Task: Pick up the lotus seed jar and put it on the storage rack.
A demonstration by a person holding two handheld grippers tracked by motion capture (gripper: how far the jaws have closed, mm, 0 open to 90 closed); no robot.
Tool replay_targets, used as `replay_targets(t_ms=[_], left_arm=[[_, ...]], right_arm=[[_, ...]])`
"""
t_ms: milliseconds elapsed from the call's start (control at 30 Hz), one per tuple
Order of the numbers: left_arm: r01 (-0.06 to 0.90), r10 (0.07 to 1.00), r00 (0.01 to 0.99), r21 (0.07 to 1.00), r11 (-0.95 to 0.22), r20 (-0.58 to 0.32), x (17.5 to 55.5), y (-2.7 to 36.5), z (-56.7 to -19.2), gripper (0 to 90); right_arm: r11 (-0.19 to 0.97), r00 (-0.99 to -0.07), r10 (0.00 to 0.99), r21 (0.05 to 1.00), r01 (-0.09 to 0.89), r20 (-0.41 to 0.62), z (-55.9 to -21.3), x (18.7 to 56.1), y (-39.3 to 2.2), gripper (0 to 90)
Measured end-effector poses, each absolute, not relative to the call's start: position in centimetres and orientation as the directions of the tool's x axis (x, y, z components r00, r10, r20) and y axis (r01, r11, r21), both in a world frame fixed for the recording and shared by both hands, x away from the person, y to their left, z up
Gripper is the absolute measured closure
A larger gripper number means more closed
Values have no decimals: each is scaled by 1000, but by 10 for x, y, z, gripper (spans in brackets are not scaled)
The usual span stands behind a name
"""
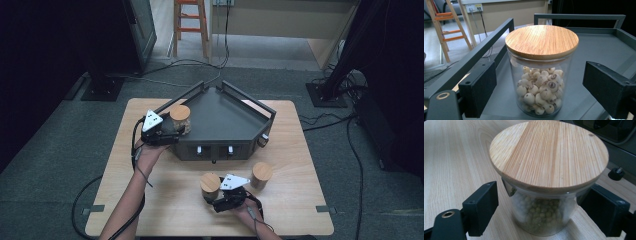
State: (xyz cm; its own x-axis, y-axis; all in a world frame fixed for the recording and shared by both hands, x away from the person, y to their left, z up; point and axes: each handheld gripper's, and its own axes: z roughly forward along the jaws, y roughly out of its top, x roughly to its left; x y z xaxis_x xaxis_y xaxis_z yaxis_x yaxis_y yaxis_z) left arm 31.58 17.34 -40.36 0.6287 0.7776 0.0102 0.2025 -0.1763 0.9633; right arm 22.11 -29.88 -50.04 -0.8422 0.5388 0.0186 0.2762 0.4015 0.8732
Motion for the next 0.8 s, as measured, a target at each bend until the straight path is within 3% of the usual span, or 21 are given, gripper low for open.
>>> replay_targets(t_ms=[800], left_arm=[[186,788,614,964,-190,37,289,177,-404,118]], right_arm=[[395,-841,541,874,282,26,-501,222,-300,157]])
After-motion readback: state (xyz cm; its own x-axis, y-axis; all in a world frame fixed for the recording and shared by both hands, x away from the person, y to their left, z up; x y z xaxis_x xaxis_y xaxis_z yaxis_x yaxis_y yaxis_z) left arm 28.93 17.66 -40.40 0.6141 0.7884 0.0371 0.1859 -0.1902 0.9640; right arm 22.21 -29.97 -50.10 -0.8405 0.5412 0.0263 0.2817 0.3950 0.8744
